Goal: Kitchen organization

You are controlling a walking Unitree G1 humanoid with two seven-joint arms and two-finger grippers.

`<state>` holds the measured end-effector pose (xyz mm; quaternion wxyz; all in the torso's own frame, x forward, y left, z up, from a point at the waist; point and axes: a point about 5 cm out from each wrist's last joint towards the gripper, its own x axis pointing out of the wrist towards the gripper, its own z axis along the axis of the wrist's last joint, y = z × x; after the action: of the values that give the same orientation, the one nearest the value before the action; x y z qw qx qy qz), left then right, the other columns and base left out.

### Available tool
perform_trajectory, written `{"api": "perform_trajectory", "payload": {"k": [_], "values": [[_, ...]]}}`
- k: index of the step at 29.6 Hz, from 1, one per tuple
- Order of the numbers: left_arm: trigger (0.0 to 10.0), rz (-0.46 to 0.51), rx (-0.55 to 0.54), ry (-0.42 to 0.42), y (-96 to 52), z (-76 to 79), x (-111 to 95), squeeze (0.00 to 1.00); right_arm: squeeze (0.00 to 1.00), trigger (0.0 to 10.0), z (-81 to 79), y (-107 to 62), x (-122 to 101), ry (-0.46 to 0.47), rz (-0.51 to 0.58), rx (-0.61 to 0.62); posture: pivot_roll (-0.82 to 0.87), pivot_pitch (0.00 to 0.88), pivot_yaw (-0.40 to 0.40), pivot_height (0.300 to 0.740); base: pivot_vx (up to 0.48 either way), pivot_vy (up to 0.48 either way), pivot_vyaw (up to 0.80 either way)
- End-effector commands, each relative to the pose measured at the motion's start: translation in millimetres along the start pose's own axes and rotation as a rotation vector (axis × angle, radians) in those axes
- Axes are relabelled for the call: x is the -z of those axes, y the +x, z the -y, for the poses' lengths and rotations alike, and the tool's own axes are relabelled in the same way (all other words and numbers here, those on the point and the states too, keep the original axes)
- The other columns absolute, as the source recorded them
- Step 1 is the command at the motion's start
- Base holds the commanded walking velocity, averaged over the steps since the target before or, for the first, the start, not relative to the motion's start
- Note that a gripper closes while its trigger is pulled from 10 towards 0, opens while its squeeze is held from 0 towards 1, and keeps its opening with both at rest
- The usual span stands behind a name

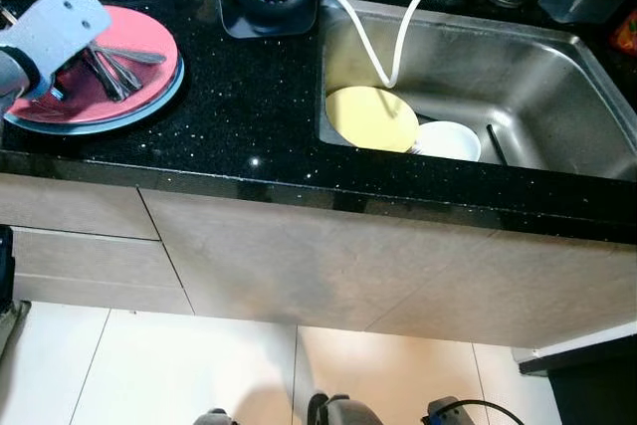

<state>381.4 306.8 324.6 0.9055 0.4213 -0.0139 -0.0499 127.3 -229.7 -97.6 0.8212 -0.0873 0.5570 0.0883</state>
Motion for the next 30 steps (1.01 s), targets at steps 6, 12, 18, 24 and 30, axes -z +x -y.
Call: {"api": "perform_trajectory", "payload": {"k": [6, 12, 18, 24, 30], "values": [[10.0, -0.089, 0.073, -0.105, -2.0, 12.5, 21.8, 1.00, 0.00, 10.0, -0.9, -1.2, 11.3, 0.018, -0.032, 0.005, -0.01, 0.208, -0.109, 0.740, 0.000, 0.000, 0.00], [10.0, -0.054, 0.178, -0.178, -2.4, 18.6, 20.7, 1.00, 0.00, 10.0, -0.5, -1.4, 12.6, 0.020, -0.036, 0.007, -0.01, 0.208, -0.110, 0.740, 0.000, 0.000, 0.00], [10.0, 0.195, 0.433, -0.322, -3.0, 16.9, -15.2, 1.00, 0.00, 10.0, -1.2, -1.2, 12.2, 0.016, -0.034, 0.005, 0.00, 0.211, -0.112, 0.740, 0.000, 0.000, 0.00], [10.0, 0.329, 0.471, -0.407, -6.6, 3.2, -35.2, 1.00, 0.00, 10.0, -1.1, -1.2, 11.9, 0.013, -0.035, 0.006, 0.00, 0.210, -0.109, 0.740, 0.000, 0.000, 0.00], [10.0, 0.367, 0.551, -0.413, -11.0, -0.3, -41.7, 1.00, 0.00, 10.0, -1.5, -1.0, 11.9, 0.011, -0.036, 0.008, 0.00, 0.206, -0.111, 0.740, 0.000, 0.000, 0.00]]}}
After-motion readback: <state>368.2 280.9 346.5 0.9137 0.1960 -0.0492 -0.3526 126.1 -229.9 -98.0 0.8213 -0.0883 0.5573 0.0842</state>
